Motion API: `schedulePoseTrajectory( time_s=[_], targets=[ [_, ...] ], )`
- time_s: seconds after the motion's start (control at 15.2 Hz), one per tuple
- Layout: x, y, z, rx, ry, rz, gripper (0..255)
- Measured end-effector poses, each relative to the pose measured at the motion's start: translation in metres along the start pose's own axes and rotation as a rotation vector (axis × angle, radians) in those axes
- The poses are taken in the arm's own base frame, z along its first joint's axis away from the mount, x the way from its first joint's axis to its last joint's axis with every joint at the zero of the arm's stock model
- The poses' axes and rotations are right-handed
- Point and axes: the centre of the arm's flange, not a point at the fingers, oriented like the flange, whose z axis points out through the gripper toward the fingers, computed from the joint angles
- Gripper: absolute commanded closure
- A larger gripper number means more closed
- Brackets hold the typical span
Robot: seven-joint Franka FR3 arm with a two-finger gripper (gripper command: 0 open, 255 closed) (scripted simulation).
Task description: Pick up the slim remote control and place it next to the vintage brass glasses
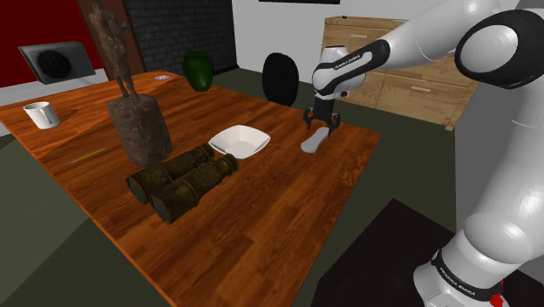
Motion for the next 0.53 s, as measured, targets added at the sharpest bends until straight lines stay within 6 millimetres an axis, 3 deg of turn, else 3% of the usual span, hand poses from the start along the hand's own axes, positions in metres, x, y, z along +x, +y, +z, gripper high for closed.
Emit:
schedulePoseTrajectory(
  time_s=[0.33, 0.53],
  targets=[
    [0.002, 0.000, 0.026, 0.000, 0.000, 0.004, 0],
    [0.002, -0.001, 0.029, 0.000, 0.000, 0.004, 0]
  ],
)
